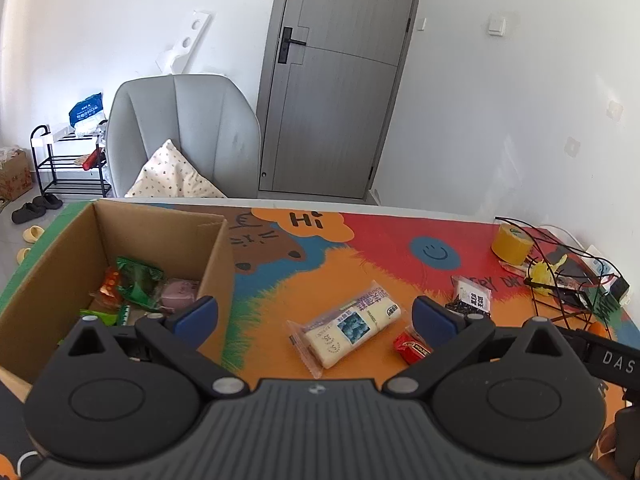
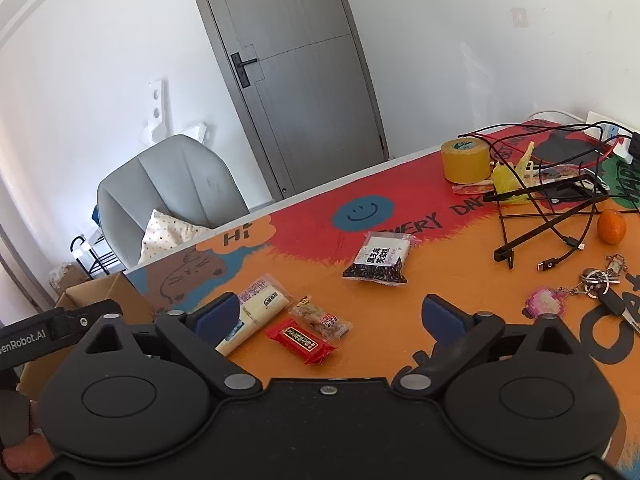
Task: Organize snacks
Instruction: 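Move both grippers back toward the remaining snacks on the table, then grasp the clear snack stick with the right gripper while the left approaches the white bread pack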
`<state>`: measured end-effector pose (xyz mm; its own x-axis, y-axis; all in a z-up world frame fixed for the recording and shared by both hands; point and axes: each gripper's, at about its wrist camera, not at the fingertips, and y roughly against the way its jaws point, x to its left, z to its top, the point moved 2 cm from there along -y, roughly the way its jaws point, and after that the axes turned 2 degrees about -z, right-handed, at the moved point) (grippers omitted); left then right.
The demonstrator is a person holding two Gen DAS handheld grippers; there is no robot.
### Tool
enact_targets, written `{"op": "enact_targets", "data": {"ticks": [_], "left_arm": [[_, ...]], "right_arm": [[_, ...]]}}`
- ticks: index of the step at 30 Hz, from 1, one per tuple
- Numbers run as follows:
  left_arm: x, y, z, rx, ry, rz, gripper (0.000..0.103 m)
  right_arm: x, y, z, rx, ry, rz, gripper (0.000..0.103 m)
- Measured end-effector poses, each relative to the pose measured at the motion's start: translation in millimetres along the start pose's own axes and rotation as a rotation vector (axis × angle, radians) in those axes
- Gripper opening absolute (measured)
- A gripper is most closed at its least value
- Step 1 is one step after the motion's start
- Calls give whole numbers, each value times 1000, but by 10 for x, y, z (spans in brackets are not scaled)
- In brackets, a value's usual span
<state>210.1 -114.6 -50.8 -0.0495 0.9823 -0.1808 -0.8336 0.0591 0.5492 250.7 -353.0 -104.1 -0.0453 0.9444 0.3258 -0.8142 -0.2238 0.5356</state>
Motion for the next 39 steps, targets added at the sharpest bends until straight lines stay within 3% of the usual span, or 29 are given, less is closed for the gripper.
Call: {"op": "enact_targets", "data": {"ticks": [2,8,16,35,39], "left_arm": [[-32,-68,-11,9,-15,-4,103],[-118,-304,-26,47,-38,4,102],[-175,-618,-72,83,-56,12,102],[-155,-1181,-149,156,-51,49,101],[-168,-1218,-169,158,-61,54,101]], "right_arm": [[-26,-59,-1,10,-1,10,84],[-92,-245,-27,45,-10,26,73],[-168,-549,-47,92,-27,38,65],[-37,-1204,-95,207,33,61,60],[-2,-1292,-134,208,60,53,49]]}}
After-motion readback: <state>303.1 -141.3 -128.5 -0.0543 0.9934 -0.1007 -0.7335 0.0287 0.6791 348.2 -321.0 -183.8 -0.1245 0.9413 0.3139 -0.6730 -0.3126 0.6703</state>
